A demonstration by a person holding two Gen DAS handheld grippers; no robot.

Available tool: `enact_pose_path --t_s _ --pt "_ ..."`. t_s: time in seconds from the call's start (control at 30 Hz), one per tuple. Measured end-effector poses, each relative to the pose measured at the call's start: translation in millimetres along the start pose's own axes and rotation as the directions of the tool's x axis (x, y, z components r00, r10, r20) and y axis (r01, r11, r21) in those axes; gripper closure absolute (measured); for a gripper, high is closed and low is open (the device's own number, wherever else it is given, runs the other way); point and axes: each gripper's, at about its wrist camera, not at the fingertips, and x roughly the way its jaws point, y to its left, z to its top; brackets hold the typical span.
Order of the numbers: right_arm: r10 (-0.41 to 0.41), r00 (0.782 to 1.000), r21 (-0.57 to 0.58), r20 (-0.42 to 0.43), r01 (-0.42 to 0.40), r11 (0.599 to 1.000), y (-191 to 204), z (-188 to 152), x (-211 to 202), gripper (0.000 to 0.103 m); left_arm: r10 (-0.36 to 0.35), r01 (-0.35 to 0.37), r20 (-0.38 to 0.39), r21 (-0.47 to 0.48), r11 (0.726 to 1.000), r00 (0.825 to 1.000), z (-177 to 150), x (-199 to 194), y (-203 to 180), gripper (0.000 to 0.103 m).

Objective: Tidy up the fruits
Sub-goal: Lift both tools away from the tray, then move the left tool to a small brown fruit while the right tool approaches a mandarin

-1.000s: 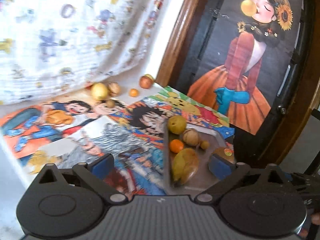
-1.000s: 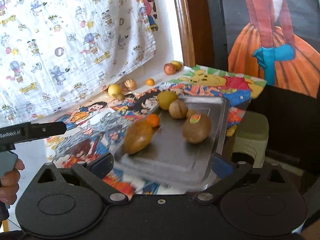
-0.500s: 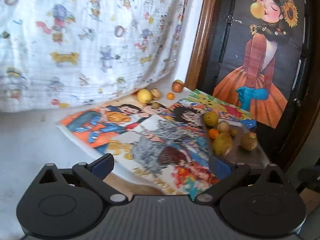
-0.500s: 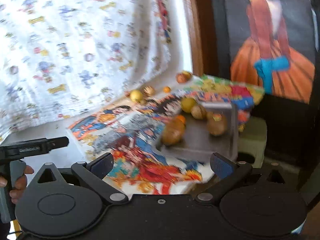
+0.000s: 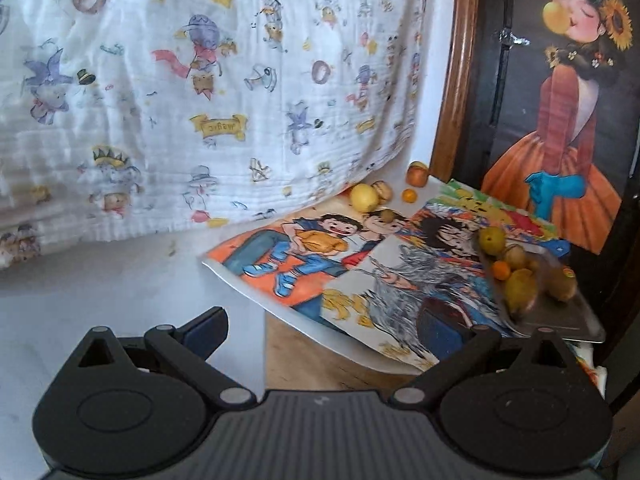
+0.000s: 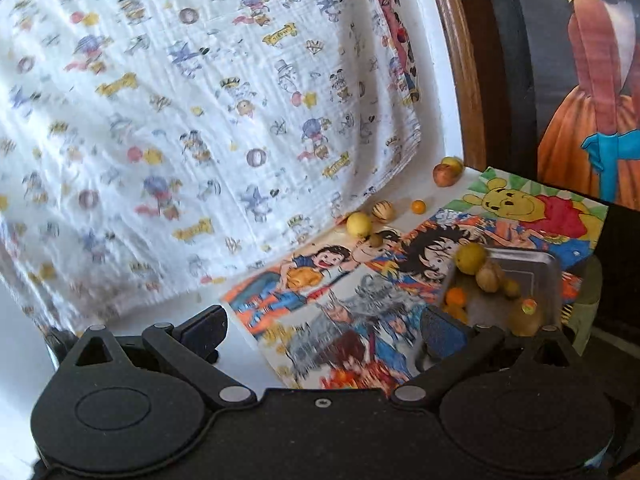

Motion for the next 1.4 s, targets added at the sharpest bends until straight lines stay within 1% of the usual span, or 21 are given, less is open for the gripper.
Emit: enact_pose_path --t_s 0.1,0.23,0.3,0.4,0.47,0.53,0.6,0.67,0.73,0.77,0.8,0.9,1.0,1.1,1.2,1.33,1.4 --pt "0.009 0.999 0.038 -0.032 -0.008 0.999 2 37 17 0.001 0.003 -0.003 0.0 0.014 1.0 1.0 19 12 3 0.0" --pt "-0.008 0.999 0.041 -0.049 0.01 0.999 -2 79 46 0.001 -0.011 0.01 0.04 0.04 0.999 0.999 47 29 -1 0.0" --pt "-0.005 0.998 0.063 -0.066 0.009 0.998 -10 98 65 0.001 -0.022 0.019 0.053 0.058 0.998 0.998 60 42 -7 0.0" --pt "0.019 0.995 0.076 -0.095 -0.011 0.997 -24 124 104 0.001 -0.048 0.045 0.047 0.08 0.996 0.998 77 71 -19 0.0" --pt "0.055 0.991 0.053 -0.12 -0.049 0.997 -33 141 135 0.001 -0.054 0.051 0.031 0.084 0.995 0.998 88 100 -27 0.0" --pt "0.107 0.987 -0.01 -0.124 -0.109 0.994 -43 156 169 0.001 -0.057 0.054 0.029 0.088 0.995 0.998 95 126 -35 0.0" --pt "0.162 0.979 -0.087 -0.121 -0.173 0.981 -56 168 205 0.001 -0.066 0.062 0.04 0.106 0.992 0.997 103 158 -44 0.0" --pt "0.2 0.973 -0.149 -0.111 -0.215 0.965 -75 173 237 0.001 -0.076 0.068 0.056 0.139 0.988 0.996 108 187 -51 0.0" --pt "0.202 0.975 -0.176 -0.092 -0.215 0.961 -100 174 269 0.001 -0.081 0.068 0.071 0.169 0.983 0.994 112 213 -58 0.0" --pt "0.195 0.976 -0.163 -0.098 -0.209 0.964 -113 174 285 0.001 -0.088 0.072 0.072 0.193 0.978 0.993 114 226 -62 0.0" --pt "0.188 0.974 -0.135 -0.124 -0.204 0.97 -128 174 303 0.001 -0.092 0.075 0.069 0.213 0.974 0.993 115 235 -66 0.0" --pt "0.166 0.966 -0.057 -0.199 -0.181 0.982 -160 178 341 0.001 -0.094 0.079 0.045 0.267 0.961 0.995 115 258 -76 0.0" --pt "0.158 0.953 0.002 -0.258 -0.163 0.987 -175 187 367 0.001 -0.105 0.111 -0.036 0.274 0.955 0.994 121 275 -85 0.0" --pt "0.167 0.938 0.026 -0.304 -0.168 0.986 -178 197 389 0.001 -0.096 0.124 -0.121 0.249 0.961 0.988 134 291 -90 0.0" --pt "0.148 0.926 -0.013 -0.348 -0.162 0.987 -179 197 413 0.001 -0.09 0.131 -0.206 0.198 0.971 0.974 145 309 -93 0.0" --pt "0.116 0.913 -0.076 -0.392 -0.157 0.985 -184 189 441 0.001 -0.06 0.108 -0.256 0.177 0.978 0.965 149 333 -101 0.0" --pt "0.103 0.91 -0.101 -0.402 -0.156 0.983 -188 186 449 0.001 -0.048 0.097 -0.272 0.171 0.98 0.961 147 344 -104 0.0"
